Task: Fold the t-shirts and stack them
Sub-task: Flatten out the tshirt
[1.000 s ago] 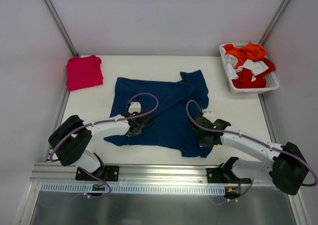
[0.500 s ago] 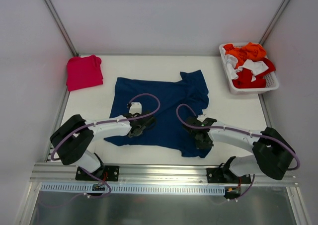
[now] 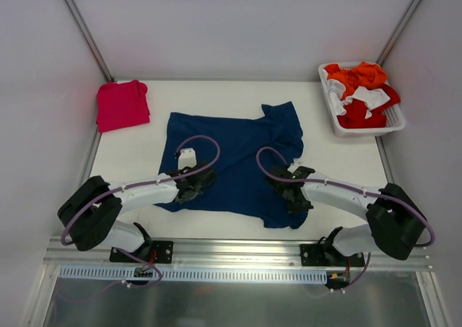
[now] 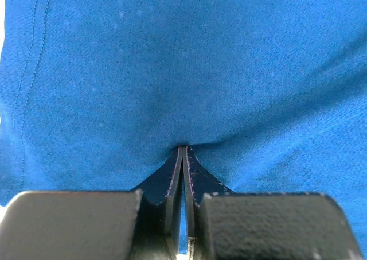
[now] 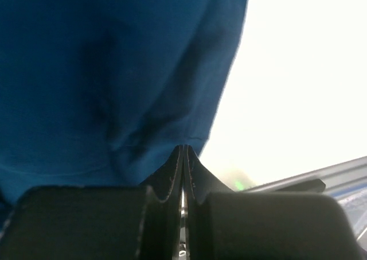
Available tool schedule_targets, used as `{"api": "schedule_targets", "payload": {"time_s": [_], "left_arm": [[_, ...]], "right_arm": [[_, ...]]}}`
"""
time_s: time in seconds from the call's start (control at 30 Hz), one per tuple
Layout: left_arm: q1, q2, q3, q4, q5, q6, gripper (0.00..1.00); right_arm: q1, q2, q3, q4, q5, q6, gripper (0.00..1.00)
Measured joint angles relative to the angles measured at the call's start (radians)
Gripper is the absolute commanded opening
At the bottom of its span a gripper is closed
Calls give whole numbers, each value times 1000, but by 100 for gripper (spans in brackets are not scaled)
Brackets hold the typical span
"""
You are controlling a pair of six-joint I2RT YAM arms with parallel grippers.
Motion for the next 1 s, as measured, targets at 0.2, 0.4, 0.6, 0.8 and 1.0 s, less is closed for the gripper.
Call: {"api": "schedule_targets", "payload": {"time_s": [0.2,0.4,0.6,0.8,1.0], "left_arm": [[2,-32,-29,27,8,-16,0],[2,-64,-46,26,27,-16,0],[2,-76,-52,19,40,-16,0],[2,-76,-52,19,41,-16,0],[2,-81,-56,21,43,-16,0]], "right_arm": [[-3,-76,-29,-48,-1,17,1],[-3,-210,-42,-69,-4,34,1],[-2,-206,-6,-68,-11,31,1],[16,-79,-1,2,-50,26,1],[38,46,11,61,-78,23,1]]}}
